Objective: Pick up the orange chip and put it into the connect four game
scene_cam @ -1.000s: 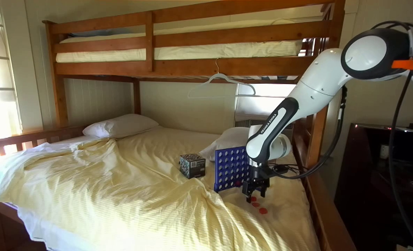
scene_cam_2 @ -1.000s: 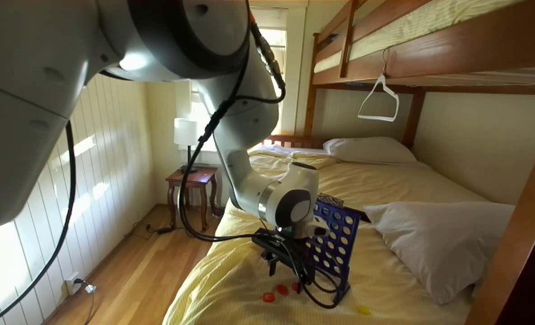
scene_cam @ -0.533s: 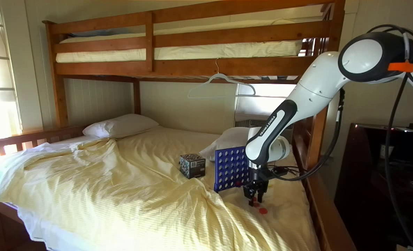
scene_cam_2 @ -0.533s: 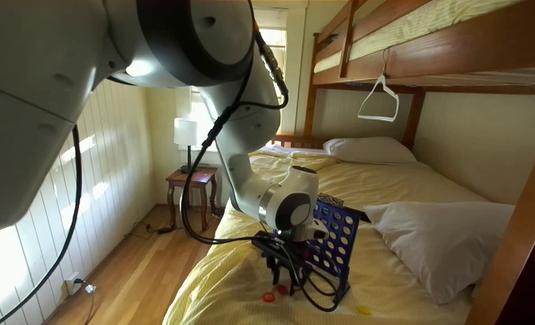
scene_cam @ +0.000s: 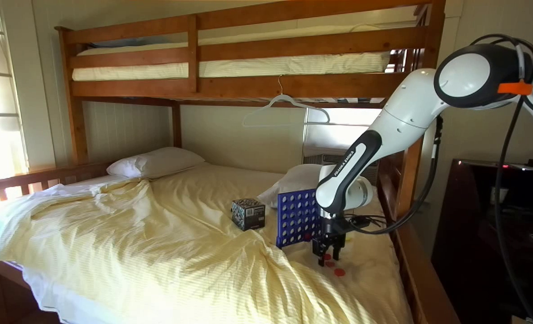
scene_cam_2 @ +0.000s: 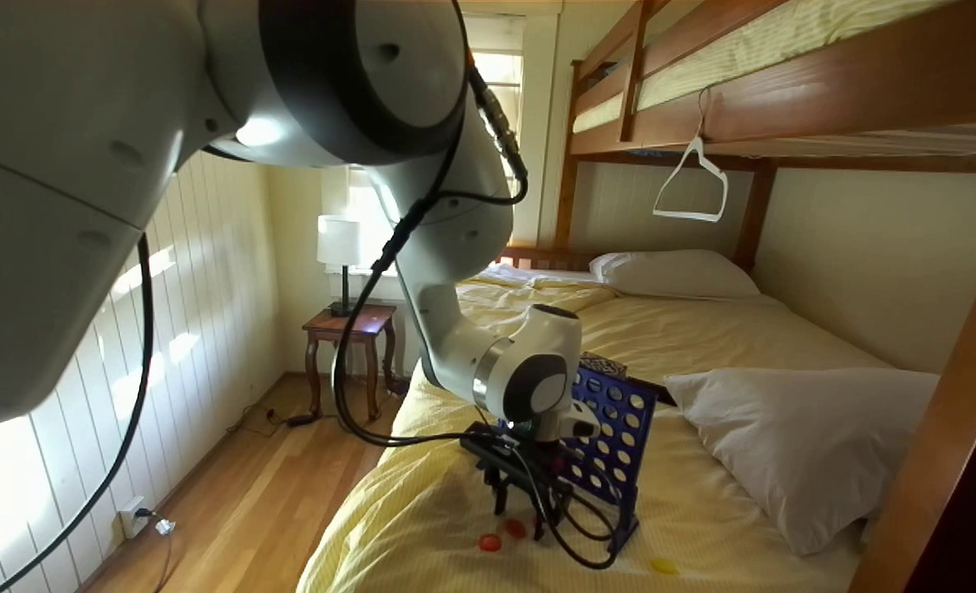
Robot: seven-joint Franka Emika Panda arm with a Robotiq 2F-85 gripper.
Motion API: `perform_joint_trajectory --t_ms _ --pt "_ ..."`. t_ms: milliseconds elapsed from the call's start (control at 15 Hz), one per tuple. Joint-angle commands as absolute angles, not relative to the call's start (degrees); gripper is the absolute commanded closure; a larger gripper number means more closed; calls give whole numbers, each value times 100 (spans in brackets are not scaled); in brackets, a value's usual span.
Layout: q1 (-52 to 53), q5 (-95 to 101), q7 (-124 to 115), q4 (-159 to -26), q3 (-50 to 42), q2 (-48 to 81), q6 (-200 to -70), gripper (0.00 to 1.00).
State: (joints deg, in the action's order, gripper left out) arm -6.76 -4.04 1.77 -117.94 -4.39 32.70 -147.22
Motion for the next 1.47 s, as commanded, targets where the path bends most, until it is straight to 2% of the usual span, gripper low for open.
perform_joint_trajectory --t_ms 0,67,133,200,333,400,467,533,600,667,867,1000,1067,1133,1200,1267,1400 --pt "-792 -523 216 -11647 -313 3373 -14786 38" --pt "-787 -514 211 -11636 -315 3374 -14784 44" --pt "-771 -483 202 -11624 -333 3375 -14773 45" --pt "-772 -482 208 -11616 -330 3375 -14765 50" --pt "-769 -466 213 -11596 -336 3386 -14735 69" --pt "-764 -459 211 -11591 -340 3390 -14724 75" --pt "-761 -452 210 -11587 -343 3393 -14712 77" --pt "-755 -444 203 -11583 -350 3397 -14700 53" --pt "-753 -435 204 -11578 -355 3399 -14682 43" --pt "-750 -419 212 -11571 -361 3405 -14655 42" --pt "-742 -394 221 -11571 -371 3410 -14623 23" --pt "-745 -391 233 -11575 -370 3408 -14617 16" --pt "-748 -391 243 -11575 -367 3409 -14609 27" --pt "-751 -389 258 -11573 -363 3410 -14599 47" --pt "-753 -390 268 -11572 -359 3411 -14590 48" --pt "-756 -391 277 -11569 -356 3413 -14581 54" --pt "-753 -384 282 -11563 -358 3418 -14568 69"
